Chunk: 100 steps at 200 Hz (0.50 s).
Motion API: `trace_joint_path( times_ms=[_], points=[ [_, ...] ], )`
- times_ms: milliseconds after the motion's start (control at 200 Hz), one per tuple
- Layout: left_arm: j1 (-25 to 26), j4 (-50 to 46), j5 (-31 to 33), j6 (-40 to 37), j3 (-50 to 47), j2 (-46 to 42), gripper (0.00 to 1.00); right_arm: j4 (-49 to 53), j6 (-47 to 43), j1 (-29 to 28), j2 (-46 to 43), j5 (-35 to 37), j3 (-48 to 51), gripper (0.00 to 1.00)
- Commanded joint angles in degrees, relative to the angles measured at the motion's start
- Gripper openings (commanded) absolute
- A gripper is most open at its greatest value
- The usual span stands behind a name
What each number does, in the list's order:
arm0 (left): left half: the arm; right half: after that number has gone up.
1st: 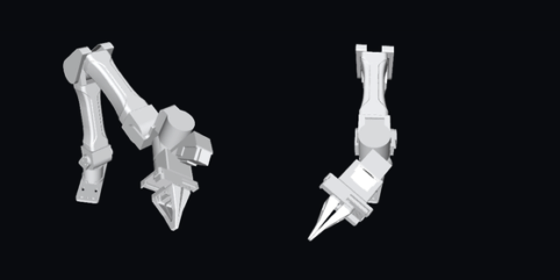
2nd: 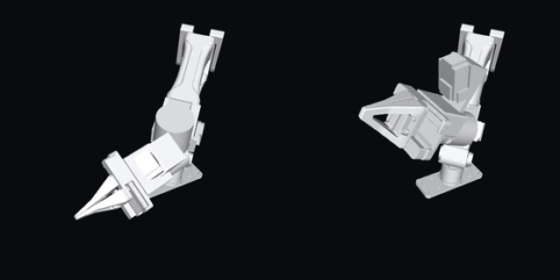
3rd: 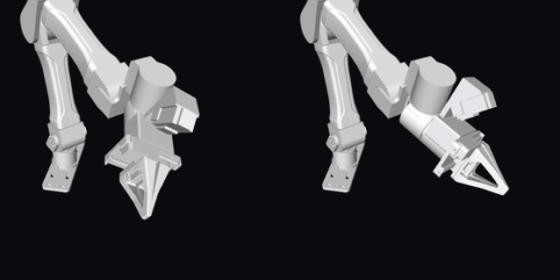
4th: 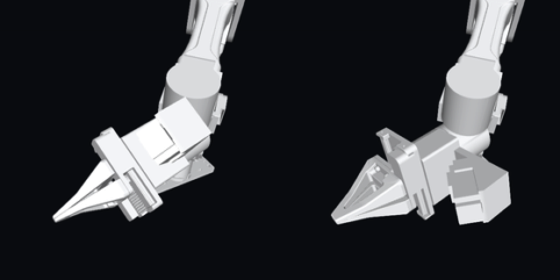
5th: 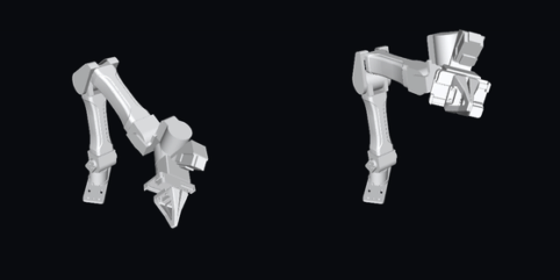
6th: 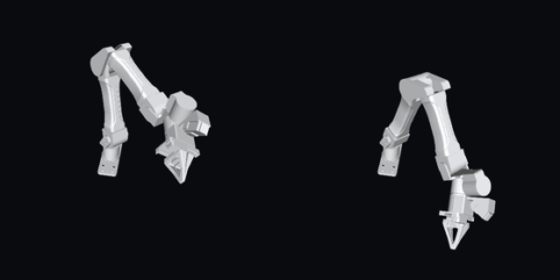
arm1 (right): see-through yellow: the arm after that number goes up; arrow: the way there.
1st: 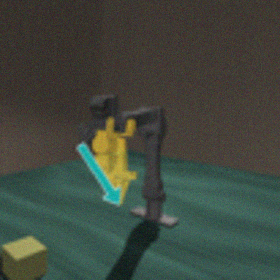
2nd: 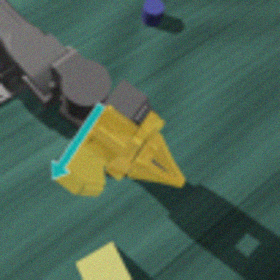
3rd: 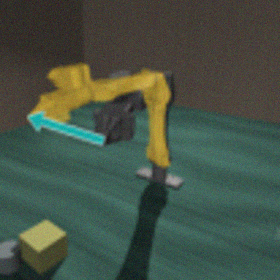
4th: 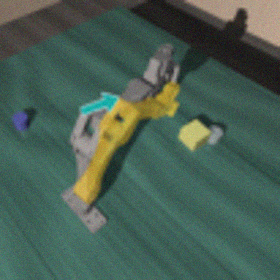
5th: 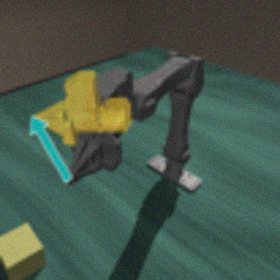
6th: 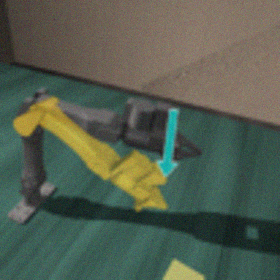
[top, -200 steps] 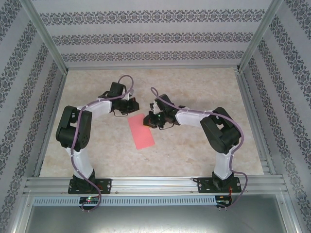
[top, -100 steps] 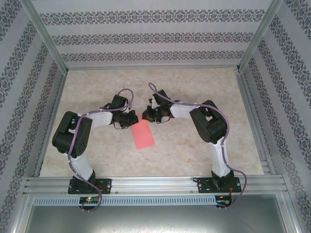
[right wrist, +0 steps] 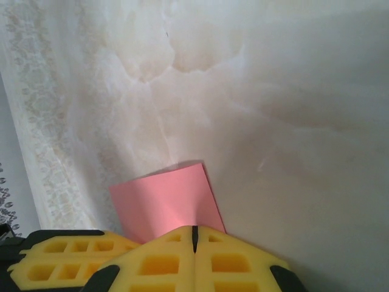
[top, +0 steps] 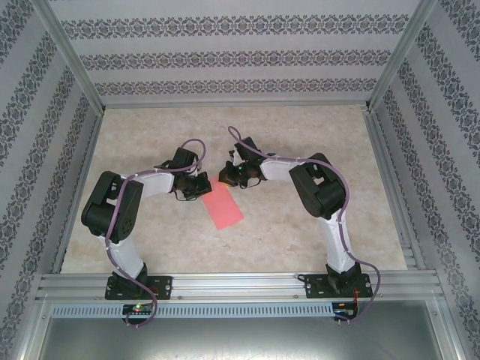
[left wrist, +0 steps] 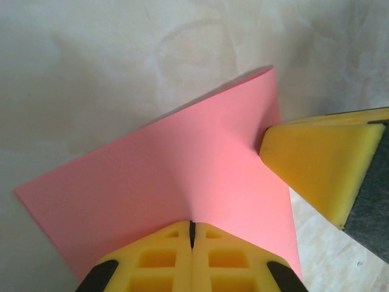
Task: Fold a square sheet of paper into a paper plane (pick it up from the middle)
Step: First fold in half a square sheet of paper at the center of the table.
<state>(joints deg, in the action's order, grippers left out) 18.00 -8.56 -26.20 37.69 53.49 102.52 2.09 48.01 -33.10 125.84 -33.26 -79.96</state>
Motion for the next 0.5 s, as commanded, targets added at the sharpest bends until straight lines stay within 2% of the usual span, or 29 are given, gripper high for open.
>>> trace_joint_path(
  times_ms=[0, 210, 495],
  points=[
    [0.3, -7.1, 2.8, -1.7, -0.3, 2.4, 0.00, -1.2, 1.1, 0.5, 1.9, 2.6, -1.7, 0.00],
    [0.4, -8.1, 2.6, -2.4, 0.1, 3.2, 0.00, -1.3, 2.1, -0.1, 4.4, 1.9, -6.4, 0.00],
    [-0.2, -8.8, 3.1, -2.8, 0.0, 3.3, 0.00, 1.0, 3.1, 0.7, 6.7, 6.4, -8.9, 0.00]
  ],
)
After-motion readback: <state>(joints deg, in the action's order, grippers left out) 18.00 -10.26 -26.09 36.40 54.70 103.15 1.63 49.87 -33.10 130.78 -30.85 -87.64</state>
